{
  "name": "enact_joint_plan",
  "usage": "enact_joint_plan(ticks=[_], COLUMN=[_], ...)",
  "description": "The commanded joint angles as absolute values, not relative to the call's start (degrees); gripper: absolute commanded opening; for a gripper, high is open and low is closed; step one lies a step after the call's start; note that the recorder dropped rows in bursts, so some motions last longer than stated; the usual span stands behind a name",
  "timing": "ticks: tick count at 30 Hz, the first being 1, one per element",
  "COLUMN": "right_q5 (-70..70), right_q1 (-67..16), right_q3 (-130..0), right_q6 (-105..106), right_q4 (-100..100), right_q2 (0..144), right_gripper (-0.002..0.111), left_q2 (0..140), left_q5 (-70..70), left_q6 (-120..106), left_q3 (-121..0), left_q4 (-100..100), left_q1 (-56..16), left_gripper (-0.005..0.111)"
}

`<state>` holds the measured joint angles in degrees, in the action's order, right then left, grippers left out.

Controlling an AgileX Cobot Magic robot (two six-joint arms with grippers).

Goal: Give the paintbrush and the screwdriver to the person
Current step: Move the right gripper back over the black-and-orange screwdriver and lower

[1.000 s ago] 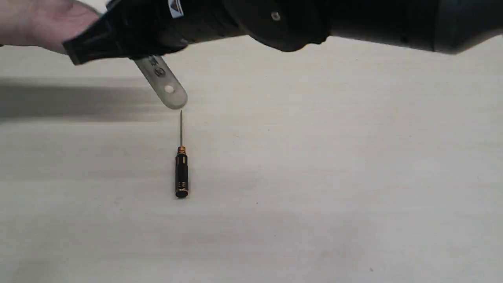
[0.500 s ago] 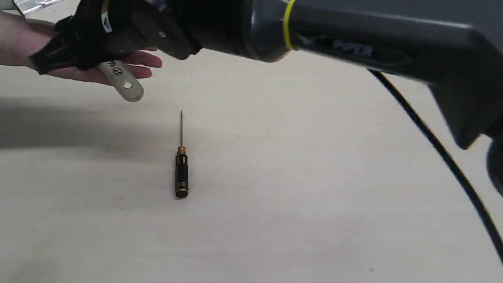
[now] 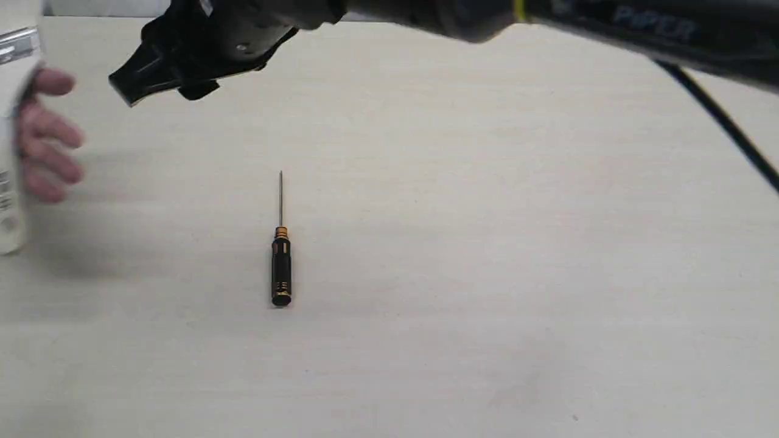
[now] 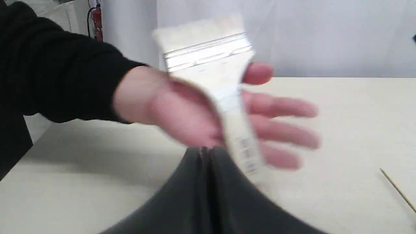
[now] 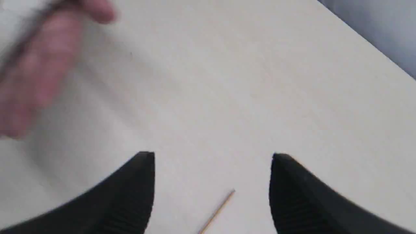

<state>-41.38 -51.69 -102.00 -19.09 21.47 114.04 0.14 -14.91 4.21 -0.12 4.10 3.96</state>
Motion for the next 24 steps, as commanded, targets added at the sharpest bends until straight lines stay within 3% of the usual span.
enact_joint_plan(ticks=[1, 4, 10, 15, 24], right_q5=[-48.2, -51.9, -58.4, -66.7, -61.2], right_q1=[-51.3, -51.3, -51.3, -51.3, -51.3], right_q3=[-102.6, -102.6, -102.6, -102.5, -102.4], right_q6=[-18.8, -18.8, -18.4, -12.4, -12.8], right_q4=[23.0, 23.5, 21.4, 12.7, 8.3], right_q2=[110.7, 108.3, 104.7, 105.3, 113.4], right_gripper=[0.055, 0.054, 0.039, 0.046, 0.051], left_q2=[0.0, 0.0, 0.0, 0.0, 0.0], left_q5=[-14.3, -14.3, -14.3, -14.2, -14.3], left_q6=[4.3, 4.3, 4.3, 4.3, 4.3], left_q3=[0.0, 0.0, 0.0, 0.0, 0.0], left_q4=[3.8, 3.8, 3.8, 4.0, 4.0], left_q1=[3.6, 3.6, 3.6, 3.6, 3.6], left_gripper=[0.000, 0.000, 0.000, 0.000, 0.000])
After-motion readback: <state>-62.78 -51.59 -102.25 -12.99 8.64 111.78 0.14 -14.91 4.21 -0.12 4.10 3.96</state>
